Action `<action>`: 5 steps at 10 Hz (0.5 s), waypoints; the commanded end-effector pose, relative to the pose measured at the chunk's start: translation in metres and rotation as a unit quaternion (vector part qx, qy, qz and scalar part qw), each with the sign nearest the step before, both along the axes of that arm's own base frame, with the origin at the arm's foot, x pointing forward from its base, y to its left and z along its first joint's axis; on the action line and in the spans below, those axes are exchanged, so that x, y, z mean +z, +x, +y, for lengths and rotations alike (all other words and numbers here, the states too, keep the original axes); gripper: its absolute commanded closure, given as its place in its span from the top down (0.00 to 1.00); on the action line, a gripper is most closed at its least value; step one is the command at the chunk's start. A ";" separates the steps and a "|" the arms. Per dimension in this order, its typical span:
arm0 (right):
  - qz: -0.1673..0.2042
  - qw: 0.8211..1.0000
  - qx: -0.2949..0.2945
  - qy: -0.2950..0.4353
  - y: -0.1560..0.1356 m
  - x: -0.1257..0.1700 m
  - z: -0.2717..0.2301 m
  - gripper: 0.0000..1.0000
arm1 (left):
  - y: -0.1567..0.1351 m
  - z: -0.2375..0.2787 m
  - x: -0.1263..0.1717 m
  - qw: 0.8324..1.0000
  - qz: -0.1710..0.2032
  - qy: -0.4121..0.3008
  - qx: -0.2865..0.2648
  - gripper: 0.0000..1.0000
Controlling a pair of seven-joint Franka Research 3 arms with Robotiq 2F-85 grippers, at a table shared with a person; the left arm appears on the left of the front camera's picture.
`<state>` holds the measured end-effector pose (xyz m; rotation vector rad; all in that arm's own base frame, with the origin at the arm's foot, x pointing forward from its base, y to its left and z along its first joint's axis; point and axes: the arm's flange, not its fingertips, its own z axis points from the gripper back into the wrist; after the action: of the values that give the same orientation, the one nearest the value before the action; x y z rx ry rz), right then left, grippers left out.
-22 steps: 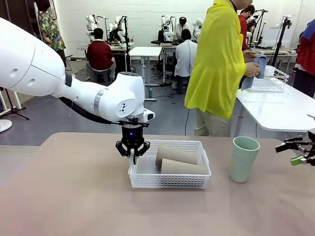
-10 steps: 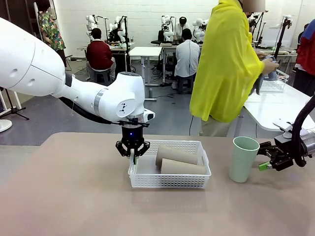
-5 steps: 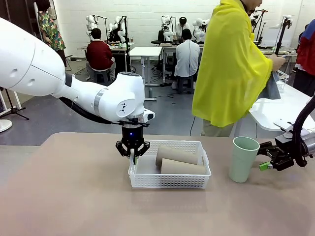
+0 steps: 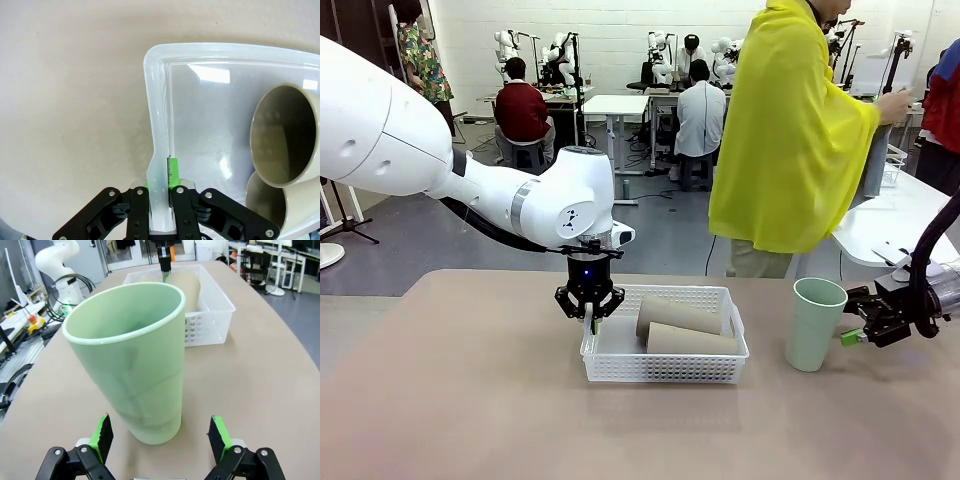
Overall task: Clean and organize the cups into the basket.
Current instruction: Pick up the Reusable plastic cup from the right side of the table and stack it inside the Organizing basket in the center of the table.
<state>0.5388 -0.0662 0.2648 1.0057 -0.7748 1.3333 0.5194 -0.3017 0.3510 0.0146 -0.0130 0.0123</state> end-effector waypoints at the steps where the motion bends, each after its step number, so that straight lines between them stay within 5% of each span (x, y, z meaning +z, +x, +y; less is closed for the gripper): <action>1: -0.009 1.000 0.003 0.015 -0.002 -0.009 0.009 1.00 | -0.002 0.000 -0.001 1.000 0.001 0.003 -0.002 0.00; 5: 0.008 1.000 0.016 0.016 -0.002 -0.012 0.015 1.00 | -0.002 0.000 -0.001 1.000 0.001 0.003 -0.002 0.00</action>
<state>0.5372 -0.0537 0.2534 1.0514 -0.7664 1.3352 0.5194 -0.3017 0.3510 0.0146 -0.0130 0.0123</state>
